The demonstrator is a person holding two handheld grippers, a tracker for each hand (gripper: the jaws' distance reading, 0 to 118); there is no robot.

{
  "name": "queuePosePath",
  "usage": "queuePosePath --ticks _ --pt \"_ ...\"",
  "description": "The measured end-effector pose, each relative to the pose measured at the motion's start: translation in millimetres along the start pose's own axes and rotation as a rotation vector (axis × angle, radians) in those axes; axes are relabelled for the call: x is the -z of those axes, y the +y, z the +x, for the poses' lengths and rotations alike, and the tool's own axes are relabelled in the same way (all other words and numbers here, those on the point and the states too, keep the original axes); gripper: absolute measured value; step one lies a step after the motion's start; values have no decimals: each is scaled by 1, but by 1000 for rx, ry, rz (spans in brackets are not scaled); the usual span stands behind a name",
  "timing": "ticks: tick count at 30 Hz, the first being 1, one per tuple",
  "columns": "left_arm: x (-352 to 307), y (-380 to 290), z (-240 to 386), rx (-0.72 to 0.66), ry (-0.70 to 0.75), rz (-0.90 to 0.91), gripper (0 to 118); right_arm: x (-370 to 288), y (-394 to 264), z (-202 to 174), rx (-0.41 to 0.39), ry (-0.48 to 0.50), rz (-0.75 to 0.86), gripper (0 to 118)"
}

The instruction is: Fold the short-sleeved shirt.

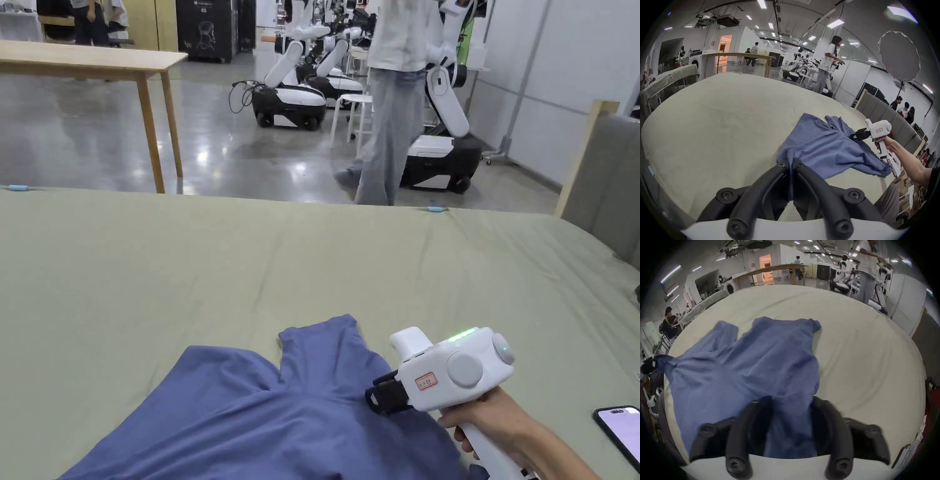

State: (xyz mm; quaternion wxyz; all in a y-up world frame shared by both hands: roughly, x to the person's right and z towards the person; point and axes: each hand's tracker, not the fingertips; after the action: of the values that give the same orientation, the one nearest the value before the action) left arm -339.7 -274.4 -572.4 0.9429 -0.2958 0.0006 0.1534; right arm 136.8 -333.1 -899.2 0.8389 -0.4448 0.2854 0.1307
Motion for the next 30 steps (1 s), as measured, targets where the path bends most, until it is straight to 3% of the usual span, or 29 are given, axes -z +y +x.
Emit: queuePosePath --ticks 1,2,8,15,19,22,30 --pt "1 0 2 3 1 -2 0 -1 0 -1 -5 24 -7 9" --pt "3 0 2 5 2 -3 1 -2 0 -2 -15 30 -12 5" --pt "5 0 7 26 -2 0 1 -9 -2 -5 -6 28 27 3" --pt "4 12 6 21 -43 40 0 -107 -40 -17 195 174 411 3" --pt "3 31 13 16 -86 100 1 -170 -79 -46 193 49 521 3" --pt "7 56 22 20 -141 132 1 -207 -94 -61 209 39 626 3" --pt "2 183 75 22 -304 318 1 -287 -29 -58 119 -90 782 3"
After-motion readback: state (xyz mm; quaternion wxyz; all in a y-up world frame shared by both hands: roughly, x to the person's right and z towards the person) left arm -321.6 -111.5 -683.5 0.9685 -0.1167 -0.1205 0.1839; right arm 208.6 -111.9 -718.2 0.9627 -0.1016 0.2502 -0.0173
